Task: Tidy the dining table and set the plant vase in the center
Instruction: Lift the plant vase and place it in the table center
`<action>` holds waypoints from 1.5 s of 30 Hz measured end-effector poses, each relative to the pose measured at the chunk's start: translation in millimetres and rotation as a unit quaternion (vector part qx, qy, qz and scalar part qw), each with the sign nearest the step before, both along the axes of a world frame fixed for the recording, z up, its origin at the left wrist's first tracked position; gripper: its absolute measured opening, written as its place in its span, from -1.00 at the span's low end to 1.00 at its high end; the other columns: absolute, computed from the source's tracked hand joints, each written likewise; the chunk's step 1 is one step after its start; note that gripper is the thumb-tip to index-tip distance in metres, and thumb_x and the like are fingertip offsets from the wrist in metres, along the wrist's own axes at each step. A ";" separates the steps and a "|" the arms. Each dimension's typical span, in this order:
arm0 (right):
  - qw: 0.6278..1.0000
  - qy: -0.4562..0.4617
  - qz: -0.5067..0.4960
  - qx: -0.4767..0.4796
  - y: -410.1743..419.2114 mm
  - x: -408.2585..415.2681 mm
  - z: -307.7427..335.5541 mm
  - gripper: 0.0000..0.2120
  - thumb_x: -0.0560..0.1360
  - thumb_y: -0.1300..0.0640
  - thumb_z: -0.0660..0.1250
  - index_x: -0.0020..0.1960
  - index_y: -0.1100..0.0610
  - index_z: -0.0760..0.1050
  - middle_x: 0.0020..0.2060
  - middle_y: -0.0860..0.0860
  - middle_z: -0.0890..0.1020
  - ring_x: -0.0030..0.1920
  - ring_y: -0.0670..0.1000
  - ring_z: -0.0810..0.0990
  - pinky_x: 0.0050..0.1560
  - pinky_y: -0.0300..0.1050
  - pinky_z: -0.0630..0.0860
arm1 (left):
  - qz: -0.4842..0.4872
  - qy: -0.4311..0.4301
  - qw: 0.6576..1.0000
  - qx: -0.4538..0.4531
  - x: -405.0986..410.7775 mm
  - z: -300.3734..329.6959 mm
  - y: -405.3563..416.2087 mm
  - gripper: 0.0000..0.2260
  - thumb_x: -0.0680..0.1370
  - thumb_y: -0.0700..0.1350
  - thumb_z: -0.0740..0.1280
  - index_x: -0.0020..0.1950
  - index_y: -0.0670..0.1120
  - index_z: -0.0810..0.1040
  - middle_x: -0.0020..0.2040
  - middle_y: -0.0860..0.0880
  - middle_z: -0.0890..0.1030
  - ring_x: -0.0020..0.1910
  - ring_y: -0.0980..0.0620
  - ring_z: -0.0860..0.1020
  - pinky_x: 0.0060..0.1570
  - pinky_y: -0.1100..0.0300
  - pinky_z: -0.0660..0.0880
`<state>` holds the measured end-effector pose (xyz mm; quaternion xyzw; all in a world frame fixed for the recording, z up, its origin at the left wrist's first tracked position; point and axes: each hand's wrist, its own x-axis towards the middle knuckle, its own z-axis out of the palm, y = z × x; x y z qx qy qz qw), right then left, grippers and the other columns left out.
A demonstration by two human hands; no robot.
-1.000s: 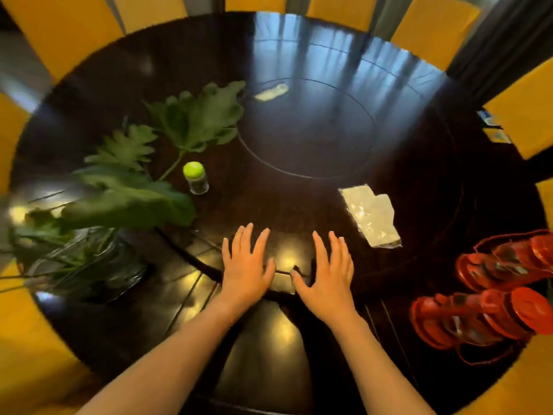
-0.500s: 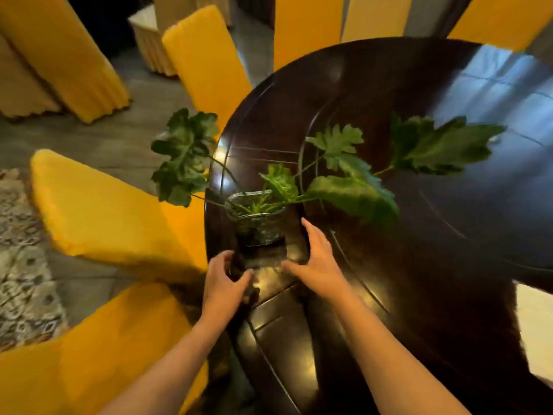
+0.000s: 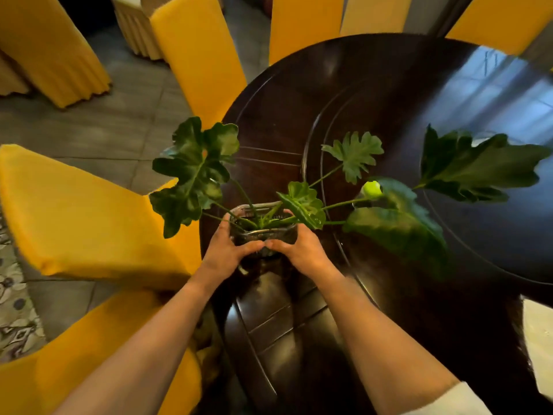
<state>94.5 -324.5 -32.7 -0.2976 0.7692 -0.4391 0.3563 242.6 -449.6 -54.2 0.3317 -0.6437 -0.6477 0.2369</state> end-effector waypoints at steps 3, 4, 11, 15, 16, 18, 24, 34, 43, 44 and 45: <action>1.000 0.006 -0.012 0.011 0.1 1.4 -0.8 -0.35 0.27 -0.02 0.63 0.28 0.02 0.47 0.04 -0.21 0.62 0.04 -0.41 0.54 0.02 -0.51 0.41 | -0.005 -0.001 1.000 0.006 0.4 7.4 0.0 -0.34 0.20 -0.33 0.58 0.20 0.06 0.45 0.04 0.27 0.67 0.04 0.28 0.61 -0.05 0.40 0.51; 1.000 0.010 -0.011 0.018 1.1 2.8 1.5 -0.32 0.28 -0.02 0.63 0.32 0.05 0.46 0.09 -0.14 0.64 0.09 -0.29 0.57 0.11 -0.40 0.45 | -0.009 -0.003 1.000 0.003 1.6 10.0 -1.2 -0.34 0.19 -0.30 0.59 0.19 0.06 0.46 0.04 0.25 0.67 0.04 0.26 0.62 -0.05 0.38 0.52; 0.999 0.005 -0.033 -0.001 32.4 24.8 37.9 -0.60 0.32 -0.15 0.55 0.13 -0.20 0.57 0.06 -0.33 0.63 0.11 -0.24 0.59 0.15 -0.37 0.42 | -0.081 -0.039 0.996 -0.018 12.2 44.1 -2.9 -0.28 0.04 0.11 0.69 0.15 0.28 0.52 0.06 0.11 0.70 0.00 0.08 0.68 -0.10 0.30 0.58; 0.995 -0.026 -0.093 -0.011 72.8 17.0 64.4 -0.62 0.29 -0.17 0.56 0.09 -0.17 0.64 0.00 -0.10 0.72 0.08 -0.08 0.66 0.13 -0.10 0.56 | -0.177 -0.047 0.981 -0.065 -16.6 84.6 17.5 -0.28 0.10 0.21 0.65 0.21 0.30 0.49 0.09 0.18 0.68 0.06 0.15 0.65 0.00 0.26 0.58; 0.992 -0.013 -0.121 -0.034 83.4 12.4 70.8 -0.63 0.27 -0.09 0.60 0.04 -0.30 0.61 -0.06 -0.19 0.72 0.02 -0.17 0.67 0.05 -0.21 0.57 | -0.197 -0.049 0.976 -0.077 -27.9 93.5 22.5 -0.28 0.11 0.21 0.65 0.22 0.29 0.48 0.10 0.18 0.68 0.09 0.15 0.64 0.06 0.19 0.58; 0.984 -0.012 -0.170 -0.055 105.7 -0.8 85.2 -0.50 0.21 -0.10 0.64 -0.02 -0.50 0.49 -0.10 -0.32 0.69 -0.06 -0.27 0.66 -0.08 -0.34 0.53 | -0.235 -0.036 0.966 -0.096 -53.8 110.4 35.7 -0.28 0.13 0.20 0.65 0.24 0.29 0.47 0.09 0.18 0.68 0.10 0.16 0.63 0.12 0.13 0.56; 0.960 0.064 -0.270 -0.029 170.7 -55.5 118.8 -0.23 0.08 -0.40 0.54 0.23 -0.38 0.34 0.04 -0.21 0.69 0.08 -0.19 0.63 0.10 -0.11 0.57 | -0.275 0.003 0.954 -0.120 -136.9 148.3 98.5 -0.28 0.12 0.15 0.63 0.24 0.27 0.48 0.06 0.24 0.67 0.07 0.28 0.61 0.00 0.39 0.51; 0.919 0.134 -0.370 -0.022 272.7 -218.2 160.3 -0.27 0.24 -0.17 0.60 0.25 -0.03 0.30 0.08 -0.04 0.68 0.08 -0.02 0.66 0.12 0.05 0.57 | -0.343 0.048 0.937 -0.047 -341.3 176.4 201.3 -0.30 0.12 -0.07 0.67 0.17 0.02 0.43 0.04 -0.09 0.69 0.07 -0.04 0.67 0.11 0.00 0.59; 0.915 0.134 -0.374 -0.072 322.6 -385.8 126.5 -0.30 0.09 -0.23 0.57 0.08 -0.14 0.27 0.09 0.00 0.65 0.10 0.02 0.65 0.15 0.16 0.57 | -0.359 0.077 0.928 -0.070 -508.4 150.0 250.4 -0.30 0.15 -0.10 0.66 0.18 0.00 0.39 0.16 -0.18 0.63 0.18 -0.12 0.61 0.23 -0.17 0.50; 0.917 0.131 -0.370 -0.069 324.0 -397.9 122.8 -0.23 0.08 -0.25 0.56 0.15 -0.09 0.27 0.14 0.05 0.63 0.14 0.07 0.63 0.17 0.17 0.56 | -0.358 0.076 0.928 -0.072 -519.4 147.4 253.3 -0.34 0.17 -0.16 0.64 0.15 0.01 0.38 0.14 -0.18 0.64 0.15 -0.13 0.62 0.22 -0.17 0.52; 0.919 0.132 -0.367 -0.063 324.8 -409.7 115.9 -0.18 0.11 -0.24 0.57 0.21 -0.04 0.25 0.18 0.07 0.62 0.17 0.10 0.61 0.18 0.16 0.55 | -0.360 0.073 0.927 -0.075 -530.5 142.0 254.7 -0.37 0.20 -0.21 0.63 0.14 0.01 0.38 0.13 -0.19 0.64 0.14 -0.14 0.63 0.21 -0.18 0.52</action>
